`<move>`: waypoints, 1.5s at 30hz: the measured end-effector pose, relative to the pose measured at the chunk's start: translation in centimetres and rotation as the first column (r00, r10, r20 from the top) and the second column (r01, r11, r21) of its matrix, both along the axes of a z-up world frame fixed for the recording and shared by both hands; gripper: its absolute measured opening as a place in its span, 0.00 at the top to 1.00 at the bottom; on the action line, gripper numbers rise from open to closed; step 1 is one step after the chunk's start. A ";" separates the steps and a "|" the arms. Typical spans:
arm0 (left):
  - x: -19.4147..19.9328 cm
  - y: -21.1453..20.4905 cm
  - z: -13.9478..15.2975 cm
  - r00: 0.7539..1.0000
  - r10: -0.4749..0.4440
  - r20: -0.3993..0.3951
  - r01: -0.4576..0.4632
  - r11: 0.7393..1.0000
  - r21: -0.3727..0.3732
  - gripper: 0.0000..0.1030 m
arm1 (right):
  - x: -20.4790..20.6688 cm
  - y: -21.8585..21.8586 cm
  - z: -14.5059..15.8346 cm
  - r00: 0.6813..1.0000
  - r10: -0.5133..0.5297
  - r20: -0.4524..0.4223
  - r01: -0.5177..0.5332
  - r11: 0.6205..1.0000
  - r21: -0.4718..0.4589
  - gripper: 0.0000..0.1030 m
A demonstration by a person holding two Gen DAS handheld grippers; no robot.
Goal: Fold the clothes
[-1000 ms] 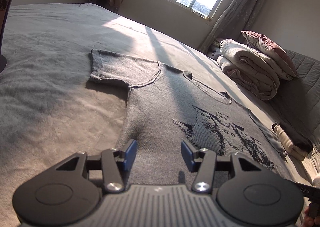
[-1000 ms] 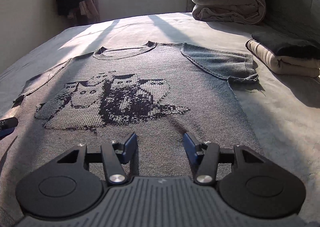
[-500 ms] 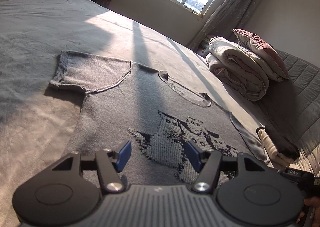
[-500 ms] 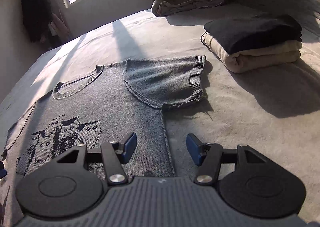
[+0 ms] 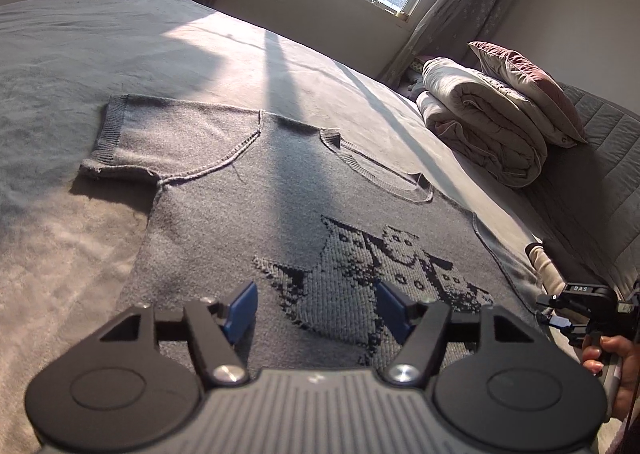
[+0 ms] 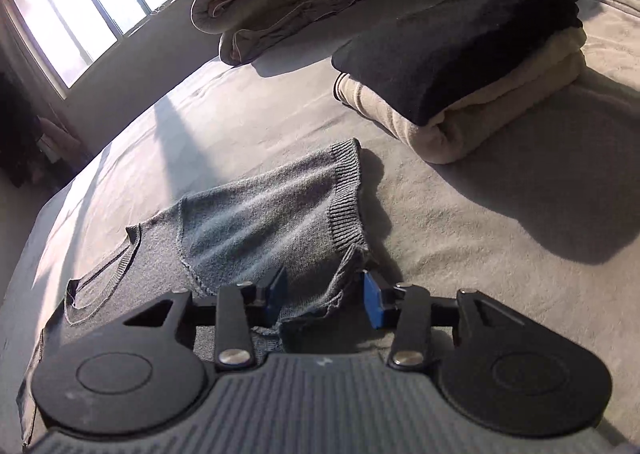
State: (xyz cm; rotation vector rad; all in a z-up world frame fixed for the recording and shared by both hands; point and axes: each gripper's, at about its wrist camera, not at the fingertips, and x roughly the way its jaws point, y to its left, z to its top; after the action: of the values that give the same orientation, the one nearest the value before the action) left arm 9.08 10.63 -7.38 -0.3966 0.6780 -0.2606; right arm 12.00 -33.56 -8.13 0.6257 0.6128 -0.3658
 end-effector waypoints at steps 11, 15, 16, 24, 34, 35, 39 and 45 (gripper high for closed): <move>0.3 1.0 0.6 1.000 0.011 -0.014 -0.012 0.999 -0.037 0.35 | 2.9 5.0 3.8 0.993 0.115 0.021 -0.110 0.981 -0.159 0.92; 0.3 1.3 0.9 1.000 0.010 -0.012 -0.011 0.999 -0.046 0.35 | 4.2 7.4 5.3 0.983 0.182 0.020 -0.173 0.957 -0.233 0.92; 0.3 1.3 1.0 1.000 0.009 -0.011 -0.009 0.999 -0.046 0.35 | 4.5 8.1 5.6 0.979 0.204 0.016 -0.193 0.948 -0.254 0.92; 0.5 1.7 1.0 1.000 0.010 -0.016 -0.011 0.999 -0.046 0.35 | 7.1 16.0 4.6 0.872 0.470 -0.141 -0.484 0.778 -0.400 0.92; 0.7 0.9 0.1 0.998 -0.051 -0.029 0.050 0.998 -0.028 0.35 | 7.5 17.9 0.8 0.754 0.614 -0.234 -0.657 0.696 -0.290 0.85; 0.6 0.7 0.1 0.997 -0.071 -0.036 0.070 0.997 -0.027 0.35 | 7.3 17.4 0.9 0.748 0.627 -0.217 -0.664 0.701 -0.260 0.83; 0.4 -0.7 0.3 0.989 -0.145 -0.031 0.145 0.989 0.023 0.35 | 6.0 13.4 2.1 0.712 0.695 -0.102 -0.702 0.703 -0.110 0.65; 3.6 -5.4 1.7 0.984 -0.167 -0.056 0.170 0.983 0.062 0.37 | 4.3 6.3 3.5 0.749 0.657 0.087 -0.652 0.754 -0.081 0.51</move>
State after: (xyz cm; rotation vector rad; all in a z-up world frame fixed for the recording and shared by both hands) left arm 12.71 5.25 -5.73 -0.2826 0.7697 -0.3883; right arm 16.31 -27.28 -4.64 0.3457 0.6758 0.3219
